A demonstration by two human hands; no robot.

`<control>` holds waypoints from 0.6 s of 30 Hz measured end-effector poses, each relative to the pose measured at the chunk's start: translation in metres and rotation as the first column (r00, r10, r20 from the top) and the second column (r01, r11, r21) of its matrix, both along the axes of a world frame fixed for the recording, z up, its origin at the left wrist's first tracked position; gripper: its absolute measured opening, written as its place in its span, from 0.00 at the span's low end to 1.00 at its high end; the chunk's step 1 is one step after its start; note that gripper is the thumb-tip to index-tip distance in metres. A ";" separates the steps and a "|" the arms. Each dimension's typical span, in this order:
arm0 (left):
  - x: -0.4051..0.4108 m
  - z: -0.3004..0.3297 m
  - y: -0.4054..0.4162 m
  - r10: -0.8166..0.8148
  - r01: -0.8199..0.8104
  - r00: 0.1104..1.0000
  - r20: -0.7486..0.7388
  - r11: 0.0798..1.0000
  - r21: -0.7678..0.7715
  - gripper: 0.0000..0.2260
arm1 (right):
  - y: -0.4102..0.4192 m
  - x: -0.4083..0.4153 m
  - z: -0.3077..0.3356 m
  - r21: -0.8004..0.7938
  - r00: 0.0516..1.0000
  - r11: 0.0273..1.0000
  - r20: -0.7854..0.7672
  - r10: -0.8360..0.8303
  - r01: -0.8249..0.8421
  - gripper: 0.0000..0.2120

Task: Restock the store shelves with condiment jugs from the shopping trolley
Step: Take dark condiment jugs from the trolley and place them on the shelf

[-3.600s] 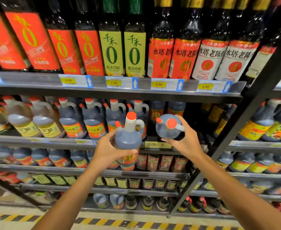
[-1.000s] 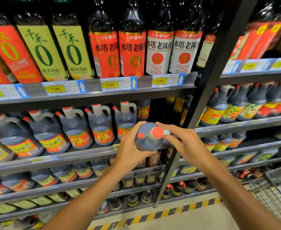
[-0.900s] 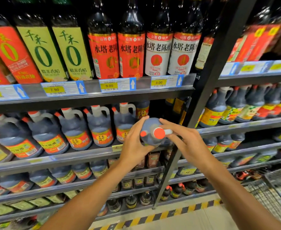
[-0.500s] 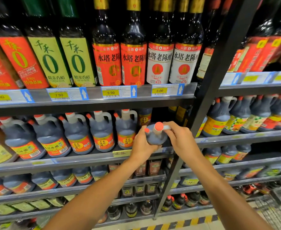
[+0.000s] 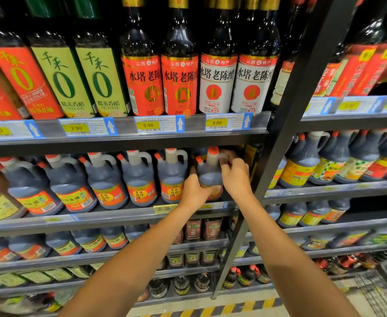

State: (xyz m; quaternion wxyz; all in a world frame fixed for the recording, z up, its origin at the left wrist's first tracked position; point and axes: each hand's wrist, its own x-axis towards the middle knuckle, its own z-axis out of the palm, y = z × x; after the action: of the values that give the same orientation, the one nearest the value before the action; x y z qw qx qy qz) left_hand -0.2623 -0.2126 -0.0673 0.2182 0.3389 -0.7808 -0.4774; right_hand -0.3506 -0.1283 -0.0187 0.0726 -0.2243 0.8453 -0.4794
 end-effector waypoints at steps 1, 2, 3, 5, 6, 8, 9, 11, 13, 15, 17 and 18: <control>-0.001 0.002 0.001 0.000 0.000 1.000 0.000 1.000 0.010 0.27 | -0.004 -0.001 -0.002 -0.074 0.999 0.997 0.047 -0.026 0.030 0.11; -0.003 0.004 0.002 0.004 -0.004 1.000 -0.004 1.000 0.014 0.28 | -0.008 -0.002 -0.004 -0.127 0.995 0.991 0.088 -0.038 0.049 0.11; -0.004 0.005 0.002 0.004 -0.004 1.000 -0.005 1.000 0.021 0.29 | -0.011 -0.003 -0.006 -0.153 0.992 0.986 0.121 -0.044 0.063 0.12; -0.005 0.006 0.003 -0.007 0.007 1.000 0.002 0.999 0.037 0.26 | -0.014 -0.004 -0.008 -0.166 0.986 0.983 0.157 -0.048 0.074 0.12; -0.005 0.005 0.004 -0.018 0.018 1.000 0.018 0.999 0.036 0.23 | -0.014 -0.002 -0.009 -0.188 0.986 0.980 0.161 -0.037 0.067 0.13; 0.000 0.001 0.009 -0.022 0.021 0.999 0.034 0.999 0.031 0.21 | -0.010 0.003 -0.015 -0.252 0.984 0.967 0.175 0.014 0.031 0.17; 0.004 -0.003 0.011 -0.028 0.027 0.999 0.022 0.999 0.029 0.22 | -0.006 0.005 -0.021 -0.269 0.980 0.963 0.194 0.039 0.015 0.21; 0.014 -0.013 0.017 -0.068 0.068 0.998 0.003 0.998 -0.014 0.26 | 0.002 0.009 -0.035 -0.240 0.969 0.970 0.232 0.090 -0.032 0.34; 0.027 -0.022 0.023 -0.108 0.111 0.993 0.038 0.990 -0.082 0.33 | 0.009 0.010 -0.051 -0.182 0.963 0.978 0.231 0.141 -0.100 0.46; 0.036 -0.032 0.024 -0.137 0.150 0.985 0.103 0.980 -0.128 0.37 | 0.010 0.008 -0.062 -0.161 0.963 0.978 0.213 0.165 -0.132 0.49; 0.043 -0.037 0.027 -0.176 0.204 0.971 0.161 0.963 -0.176 0.37 | 0.010 0.005 -0.067 -0.146 0.970 0.982 0.196 0.147 -0.119 0.51; 0.044 -0.039 0.028 -0.186 0.218 0.968 0.169 0.956 -0.199 0.37 | 0.009 0.005 -0.065 -0.136 0.972 0.984 0.187 0.141 -0.116 0.52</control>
State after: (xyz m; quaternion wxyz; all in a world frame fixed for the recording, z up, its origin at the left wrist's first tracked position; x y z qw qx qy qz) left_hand -0.2184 -0.1845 -0.1065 0.1448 0.2662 -0.8726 -0.3831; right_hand -0.3460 -0.1195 -0.0840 0.1721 -0.2346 0.7863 -0.5451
